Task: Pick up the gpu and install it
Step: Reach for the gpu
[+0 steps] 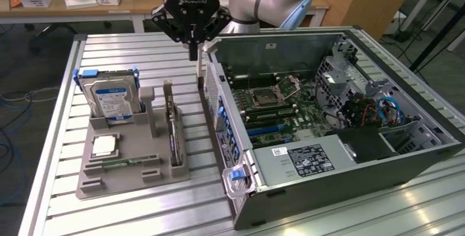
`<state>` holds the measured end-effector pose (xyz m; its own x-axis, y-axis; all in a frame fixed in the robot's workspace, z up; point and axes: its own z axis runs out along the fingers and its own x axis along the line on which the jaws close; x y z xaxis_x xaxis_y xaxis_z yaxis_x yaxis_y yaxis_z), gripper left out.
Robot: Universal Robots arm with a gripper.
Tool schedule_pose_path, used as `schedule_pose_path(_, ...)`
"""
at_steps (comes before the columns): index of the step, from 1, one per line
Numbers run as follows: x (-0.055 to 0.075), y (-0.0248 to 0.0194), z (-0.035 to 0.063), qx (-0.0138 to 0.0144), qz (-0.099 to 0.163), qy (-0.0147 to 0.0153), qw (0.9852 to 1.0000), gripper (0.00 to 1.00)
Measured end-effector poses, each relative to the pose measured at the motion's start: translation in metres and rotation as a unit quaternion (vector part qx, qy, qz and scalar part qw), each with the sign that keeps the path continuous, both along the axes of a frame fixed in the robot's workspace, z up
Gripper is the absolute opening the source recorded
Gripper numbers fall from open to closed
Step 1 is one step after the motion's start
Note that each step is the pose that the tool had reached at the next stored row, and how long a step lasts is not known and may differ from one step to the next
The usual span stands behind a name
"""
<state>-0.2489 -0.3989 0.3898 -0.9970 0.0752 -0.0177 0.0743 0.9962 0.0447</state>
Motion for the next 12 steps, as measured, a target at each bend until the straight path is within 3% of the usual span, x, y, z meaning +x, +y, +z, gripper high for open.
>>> schedule_pose_path(12,-0.018,0.0,-0.0003,0.0,0.0,0.0,1.0,0.11)
